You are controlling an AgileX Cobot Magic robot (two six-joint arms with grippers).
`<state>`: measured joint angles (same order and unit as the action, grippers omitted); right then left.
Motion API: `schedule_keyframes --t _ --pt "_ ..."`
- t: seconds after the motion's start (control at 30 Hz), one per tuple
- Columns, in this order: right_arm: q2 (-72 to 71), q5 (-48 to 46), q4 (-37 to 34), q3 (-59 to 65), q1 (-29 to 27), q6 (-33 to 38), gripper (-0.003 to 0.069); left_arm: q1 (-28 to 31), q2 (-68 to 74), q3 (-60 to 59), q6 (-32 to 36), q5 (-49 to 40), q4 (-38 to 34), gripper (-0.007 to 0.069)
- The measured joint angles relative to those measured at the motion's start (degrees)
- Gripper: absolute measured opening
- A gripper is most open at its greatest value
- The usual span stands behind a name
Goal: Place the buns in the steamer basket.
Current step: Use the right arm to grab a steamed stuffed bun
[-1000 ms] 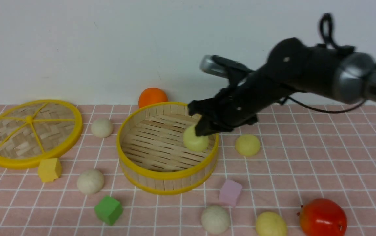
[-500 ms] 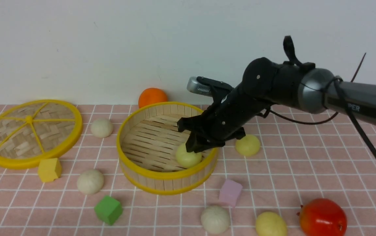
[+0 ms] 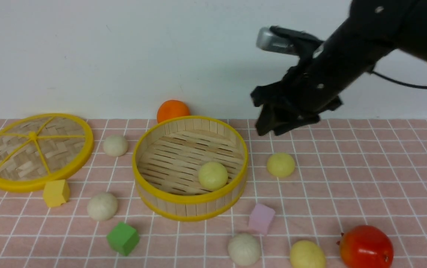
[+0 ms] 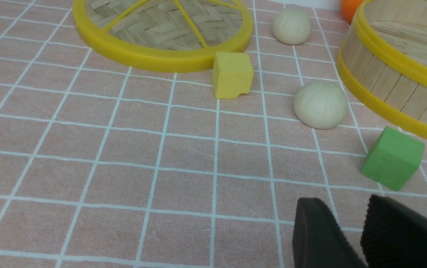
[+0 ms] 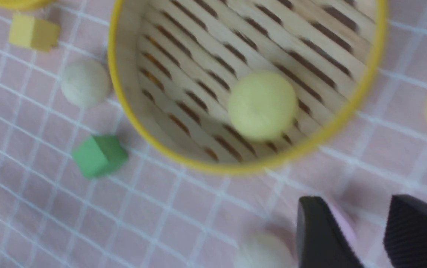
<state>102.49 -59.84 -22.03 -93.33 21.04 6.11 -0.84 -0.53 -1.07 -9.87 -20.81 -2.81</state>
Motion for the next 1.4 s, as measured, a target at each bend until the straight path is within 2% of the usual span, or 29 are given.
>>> schedule_keyframes --t 0.2,0.5,0.83,1.03,1.1,1.13,1.27,1.4 --pt "-7.8 3.2 1.9 14.6 -0.1 -1.7 0.0231 0.0 0.0 0.0 0.0 0.0 0.0 0.0240" --pt "-12.3 11.8 -1.9 31.1 -0.1 -1.0 0.0240 0.0 0.0 0.0 0.0 0.0 0.0 0.0240" --pt "-8.3 15.9 -10.2 33.2 -0.1 7.2 0.0239 0.0 0.0 0.0 0.0 0.0 0.0 0.0240" --pt "-4.1 14.3 -11.8 28.3 3.4 9.5 0.0239 0.0 0.0 0.0 0.0 0.0 0.0 0.0240" --pt "-0.8 12.0 -9.6 23.6 7.4 8.4 0.0239 0.0 0.0 0.0 0.0 0.0 0.0 0.0240" --pt "-0.5 11.8 -9.6 23.3 7.4 8.2 0.0239 0.0 0.0 0.0 0.0 0.0 0.0 0.0240" --pt "5.5 9.0 2.2 17.1 13.1 -3.1 0.0239 0.0 0.0 0.0 0.0 0.0 0.0 0.0240" --pt "6.7 8.7 8.7 15.9 14.5 -10.4 0.0239 0.0 0.0 0.0 0.0 0.0 0.0 0.0240"
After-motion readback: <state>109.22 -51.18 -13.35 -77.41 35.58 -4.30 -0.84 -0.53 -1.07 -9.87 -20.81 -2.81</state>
